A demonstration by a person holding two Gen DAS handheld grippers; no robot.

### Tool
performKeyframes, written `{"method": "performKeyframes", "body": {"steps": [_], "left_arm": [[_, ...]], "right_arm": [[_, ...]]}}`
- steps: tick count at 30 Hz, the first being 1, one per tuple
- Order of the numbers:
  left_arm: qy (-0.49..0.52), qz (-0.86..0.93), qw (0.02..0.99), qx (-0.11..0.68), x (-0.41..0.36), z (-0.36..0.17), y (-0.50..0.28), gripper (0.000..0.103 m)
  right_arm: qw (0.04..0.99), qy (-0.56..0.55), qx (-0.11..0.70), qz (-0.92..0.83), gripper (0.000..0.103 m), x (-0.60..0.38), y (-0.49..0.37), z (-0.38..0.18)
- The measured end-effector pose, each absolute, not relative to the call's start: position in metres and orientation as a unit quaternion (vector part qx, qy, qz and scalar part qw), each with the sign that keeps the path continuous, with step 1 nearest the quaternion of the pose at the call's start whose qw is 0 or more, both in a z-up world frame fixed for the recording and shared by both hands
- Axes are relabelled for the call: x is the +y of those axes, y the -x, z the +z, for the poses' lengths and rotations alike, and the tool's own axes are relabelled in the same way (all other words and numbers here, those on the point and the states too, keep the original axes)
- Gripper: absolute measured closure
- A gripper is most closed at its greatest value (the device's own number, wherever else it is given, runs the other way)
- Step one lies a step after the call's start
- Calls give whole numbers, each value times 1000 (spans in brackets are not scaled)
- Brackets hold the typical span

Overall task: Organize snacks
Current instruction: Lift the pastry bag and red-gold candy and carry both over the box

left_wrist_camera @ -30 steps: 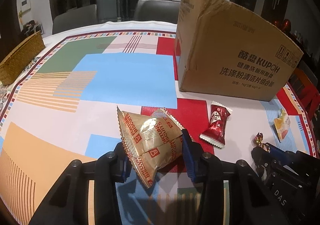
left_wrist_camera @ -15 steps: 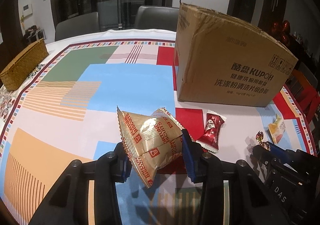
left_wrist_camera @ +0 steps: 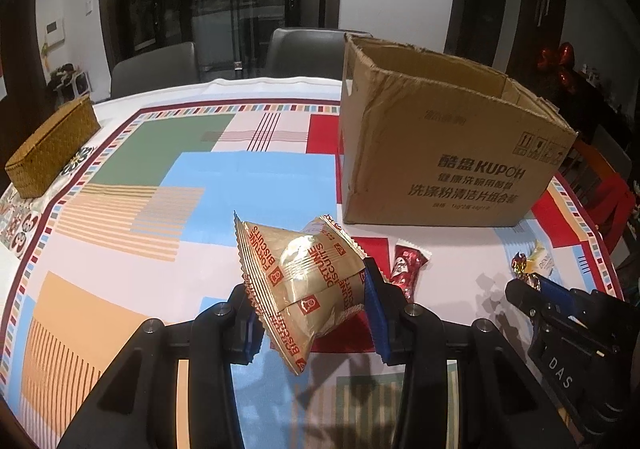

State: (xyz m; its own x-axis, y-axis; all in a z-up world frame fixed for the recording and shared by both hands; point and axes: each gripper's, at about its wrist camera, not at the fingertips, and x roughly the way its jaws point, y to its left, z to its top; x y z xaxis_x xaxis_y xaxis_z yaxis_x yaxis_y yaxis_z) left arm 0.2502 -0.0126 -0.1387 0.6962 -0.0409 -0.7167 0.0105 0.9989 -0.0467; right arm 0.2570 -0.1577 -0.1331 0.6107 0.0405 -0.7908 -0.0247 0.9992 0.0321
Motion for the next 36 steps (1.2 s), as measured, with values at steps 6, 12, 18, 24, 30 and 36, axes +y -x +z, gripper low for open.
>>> {"method": "performKeyframes", "body": {"steps": [6, 12, 18, 24, 30, 36], "left_arm": [[16, -18, 923, 384, -16, -127, -249, 61], [11, -25, 926, 376, -22, -114, -249, 61], [6, -32, 929, 368, -28, -99, -251, 61], [-3, -38, 933, 358, -34, -86, -252, 61], [-7, -47, 936, 348, -41, -71, -257, 61], [-12, -58, 940, 335, -48, -55, -263, 61]], "right_arm": [[903, -12, 429, 12, 83, -165, -260, -121], [909, -12, 417, 7, 83, -171, -262, -109], [914, -13, 405, 4, 83, -177, -265, -95], [921, -8, 390, 3, 83, -181, -268, -79], [926, -8, 378, 1, 83, -185, -270, -64], [930, -10, 366, 1, 83, -188, -273, -50]]}}
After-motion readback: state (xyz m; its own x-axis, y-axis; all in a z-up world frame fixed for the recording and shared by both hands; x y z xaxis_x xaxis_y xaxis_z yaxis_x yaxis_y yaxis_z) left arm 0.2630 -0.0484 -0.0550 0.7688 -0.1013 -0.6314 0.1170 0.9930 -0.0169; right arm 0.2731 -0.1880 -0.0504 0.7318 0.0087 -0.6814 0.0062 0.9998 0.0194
